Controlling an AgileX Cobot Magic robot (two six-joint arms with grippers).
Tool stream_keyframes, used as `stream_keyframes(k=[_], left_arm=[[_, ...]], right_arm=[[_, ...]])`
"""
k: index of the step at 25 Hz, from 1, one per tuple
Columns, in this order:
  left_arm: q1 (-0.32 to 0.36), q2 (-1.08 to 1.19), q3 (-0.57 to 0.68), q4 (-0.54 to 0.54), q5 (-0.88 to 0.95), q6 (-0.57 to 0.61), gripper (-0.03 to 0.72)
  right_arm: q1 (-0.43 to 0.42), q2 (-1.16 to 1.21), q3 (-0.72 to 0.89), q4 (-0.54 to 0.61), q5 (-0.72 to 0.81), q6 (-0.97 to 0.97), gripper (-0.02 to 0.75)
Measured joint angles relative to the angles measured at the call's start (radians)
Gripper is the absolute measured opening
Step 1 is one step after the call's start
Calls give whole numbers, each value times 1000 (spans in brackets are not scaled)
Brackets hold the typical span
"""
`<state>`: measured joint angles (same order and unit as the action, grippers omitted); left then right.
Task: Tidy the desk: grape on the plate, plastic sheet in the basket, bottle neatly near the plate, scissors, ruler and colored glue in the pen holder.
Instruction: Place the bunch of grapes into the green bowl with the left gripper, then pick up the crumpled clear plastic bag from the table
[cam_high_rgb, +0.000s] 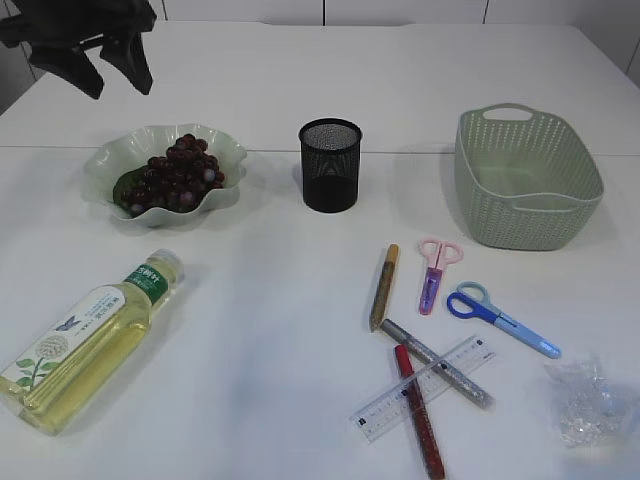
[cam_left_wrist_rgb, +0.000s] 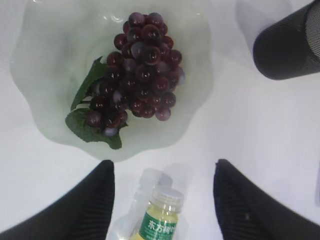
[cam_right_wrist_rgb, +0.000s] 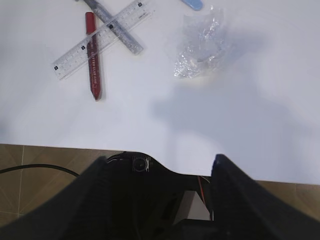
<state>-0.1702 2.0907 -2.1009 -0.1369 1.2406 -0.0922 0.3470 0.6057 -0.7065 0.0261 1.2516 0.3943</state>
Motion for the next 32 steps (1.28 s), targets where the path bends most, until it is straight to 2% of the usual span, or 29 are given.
stream_keyframes(k=[7, 17, 24, 32], left_arm=[[-50, -207, 163, -2, 2, 15, 456], [-145, -477, 345, 4, 6, 18, 454], [-149, -593, 429, 39, 12, 18, 454], [-149, -632, 437, 45, 15, 18, 453]], right_arm=[[0, 87, 0, -39, 0, 24, 491], [0, 341, 0, -46, -14, 6, 491], [0, 515, -51, -65, -114, -29, 491], [0, 660, -116, -179, -146, -37, 491]])
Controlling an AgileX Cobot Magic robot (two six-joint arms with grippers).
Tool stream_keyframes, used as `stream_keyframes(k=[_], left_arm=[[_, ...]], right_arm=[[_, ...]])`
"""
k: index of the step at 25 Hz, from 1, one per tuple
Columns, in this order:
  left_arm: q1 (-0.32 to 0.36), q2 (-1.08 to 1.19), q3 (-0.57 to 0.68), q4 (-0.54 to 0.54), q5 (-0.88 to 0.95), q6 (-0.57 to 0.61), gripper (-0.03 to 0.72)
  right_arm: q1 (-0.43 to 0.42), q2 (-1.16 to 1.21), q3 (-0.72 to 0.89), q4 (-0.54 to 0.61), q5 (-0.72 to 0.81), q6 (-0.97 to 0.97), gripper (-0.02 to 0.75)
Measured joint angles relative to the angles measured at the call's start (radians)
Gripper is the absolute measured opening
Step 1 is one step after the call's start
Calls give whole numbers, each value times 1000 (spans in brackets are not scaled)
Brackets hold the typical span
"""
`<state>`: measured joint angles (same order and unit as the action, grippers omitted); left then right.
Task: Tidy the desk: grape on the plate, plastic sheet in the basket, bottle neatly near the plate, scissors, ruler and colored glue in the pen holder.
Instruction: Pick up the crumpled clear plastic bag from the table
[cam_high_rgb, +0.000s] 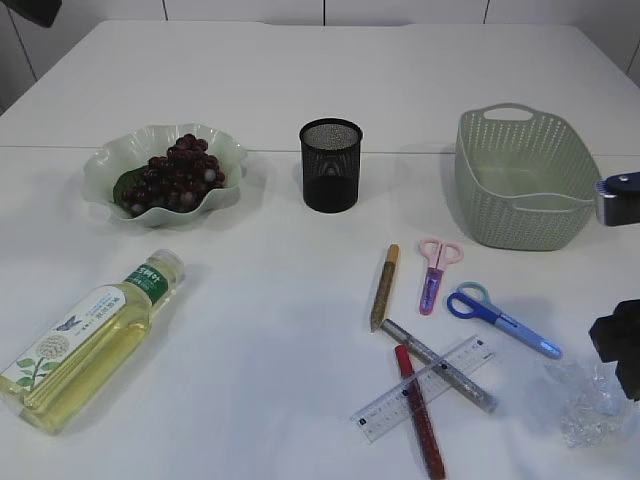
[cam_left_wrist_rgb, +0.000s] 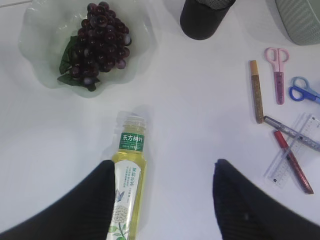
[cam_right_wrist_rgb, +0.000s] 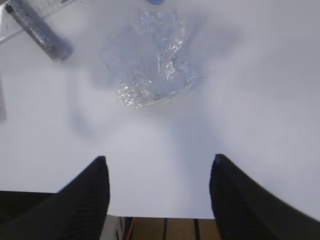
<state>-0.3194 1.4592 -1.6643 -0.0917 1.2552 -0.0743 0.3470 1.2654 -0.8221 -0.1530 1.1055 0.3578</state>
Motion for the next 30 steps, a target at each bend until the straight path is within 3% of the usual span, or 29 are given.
stream_keyframes(k=[7, 15, 19, 23, 30], left_arm=[[0, 0, 0, -4, 0, 0, 453], [0, 0, 0, -4, 2, 0, 453], [0, 0, 0, -4, 2, 0, 453], [0, 0, 0, -4, 2, 0, 453], [0, 0, 0, -4, 2, 0, 453]], right_arm=[[0, 80, 0, -33, -41, -75, 481], [-16, 113, -2, -29, -94, -107, 327], [-96, 115, -2, -22, -110, -114, 307], [-178, 119, -2, 59, -136, -190, 302], [-196, 223, -2, 208, -155, -328, 296]])
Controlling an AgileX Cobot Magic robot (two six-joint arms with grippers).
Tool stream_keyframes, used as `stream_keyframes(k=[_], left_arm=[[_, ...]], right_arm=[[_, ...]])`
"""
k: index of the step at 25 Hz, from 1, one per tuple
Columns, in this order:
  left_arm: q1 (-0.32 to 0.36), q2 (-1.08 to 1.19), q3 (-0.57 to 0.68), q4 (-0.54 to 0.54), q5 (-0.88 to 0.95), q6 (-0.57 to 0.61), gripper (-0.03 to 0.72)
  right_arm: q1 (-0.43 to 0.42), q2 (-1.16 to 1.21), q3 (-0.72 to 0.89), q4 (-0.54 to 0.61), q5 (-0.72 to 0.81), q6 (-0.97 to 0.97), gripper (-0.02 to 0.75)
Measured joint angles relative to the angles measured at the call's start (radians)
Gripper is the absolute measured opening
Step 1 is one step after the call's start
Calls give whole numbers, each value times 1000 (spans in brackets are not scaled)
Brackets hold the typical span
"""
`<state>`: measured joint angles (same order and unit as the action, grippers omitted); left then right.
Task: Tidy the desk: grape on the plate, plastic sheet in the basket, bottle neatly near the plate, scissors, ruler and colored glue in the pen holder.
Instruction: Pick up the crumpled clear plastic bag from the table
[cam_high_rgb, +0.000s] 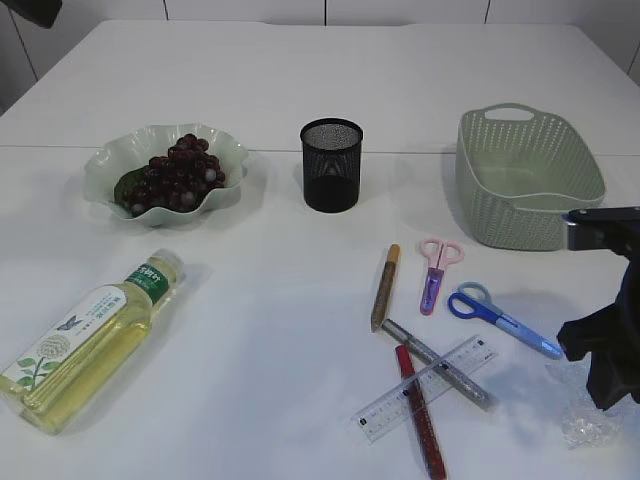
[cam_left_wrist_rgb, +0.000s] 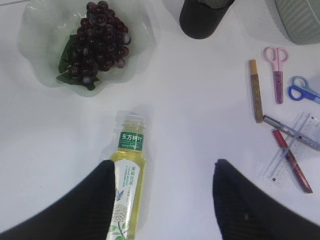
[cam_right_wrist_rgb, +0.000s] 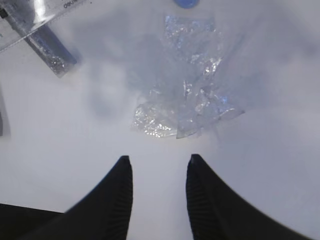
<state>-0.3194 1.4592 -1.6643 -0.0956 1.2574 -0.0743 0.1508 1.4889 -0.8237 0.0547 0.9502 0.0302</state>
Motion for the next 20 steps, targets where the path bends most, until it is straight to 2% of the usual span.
stream_keyframes(k=[4, 10, 20], left_arm=[[0, 0, 0, 0, 0, 0, 453], [0, 0, 0, 0, 0, 0, 453], [0, 0, 0, 0, 0, 0, 452]], right_arm=[[0, 36, 0, -3, -15, -6, 294], [-2, 37, 0, -154, -16, 114, 293], [-2, 39, 0, -170, -47, 132, 292]])
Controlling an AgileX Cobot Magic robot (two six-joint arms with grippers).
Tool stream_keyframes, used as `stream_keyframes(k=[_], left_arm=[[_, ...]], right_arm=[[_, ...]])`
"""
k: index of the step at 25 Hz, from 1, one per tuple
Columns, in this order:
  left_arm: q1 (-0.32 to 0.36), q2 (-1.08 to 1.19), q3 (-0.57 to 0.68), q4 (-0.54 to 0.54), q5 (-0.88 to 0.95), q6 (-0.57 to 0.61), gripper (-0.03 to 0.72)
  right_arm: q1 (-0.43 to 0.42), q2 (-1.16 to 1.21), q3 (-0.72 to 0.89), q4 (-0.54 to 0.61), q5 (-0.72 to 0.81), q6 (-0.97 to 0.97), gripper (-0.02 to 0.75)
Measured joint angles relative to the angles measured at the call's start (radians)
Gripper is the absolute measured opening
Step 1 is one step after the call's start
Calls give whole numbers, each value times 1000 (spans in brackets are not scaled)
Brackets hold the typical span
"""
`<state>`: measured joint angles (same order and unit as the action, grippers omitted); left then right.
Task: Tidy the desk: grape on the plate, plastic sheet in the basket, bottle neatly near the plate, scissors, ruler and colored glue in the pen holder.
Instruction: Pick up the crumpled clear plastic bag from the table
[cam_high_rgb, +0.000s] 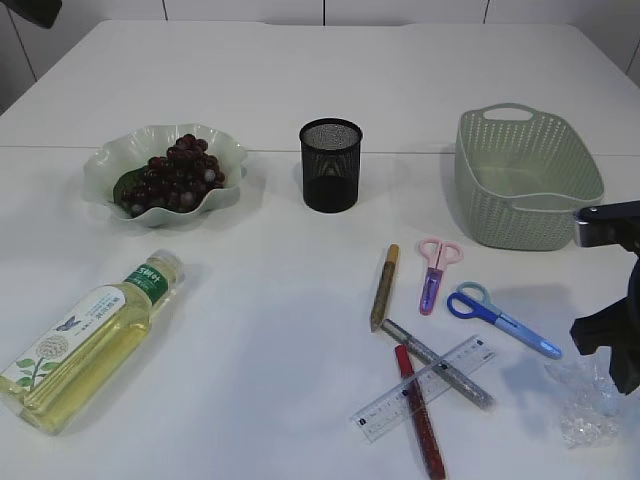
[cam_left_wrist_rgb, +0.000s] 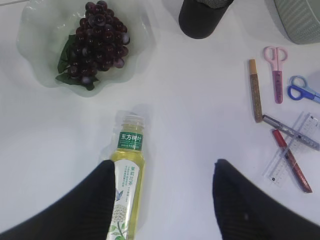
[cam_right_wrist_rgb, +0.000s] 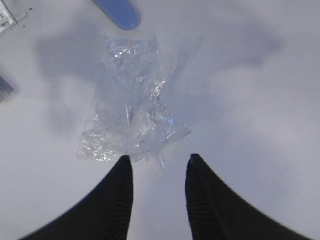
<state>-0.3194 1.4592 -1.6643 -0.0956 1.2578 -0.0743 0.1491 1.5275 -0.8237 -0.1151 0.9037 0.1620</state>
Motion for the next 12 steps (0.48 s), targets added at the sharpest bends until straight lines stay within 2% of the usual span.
stream_keyframes(k=[12], left_arm=[[0, 0, 0, 0, 2, 0, 448]], right_arm=[[0, 1, 0, 0, -20, 2, 292]])
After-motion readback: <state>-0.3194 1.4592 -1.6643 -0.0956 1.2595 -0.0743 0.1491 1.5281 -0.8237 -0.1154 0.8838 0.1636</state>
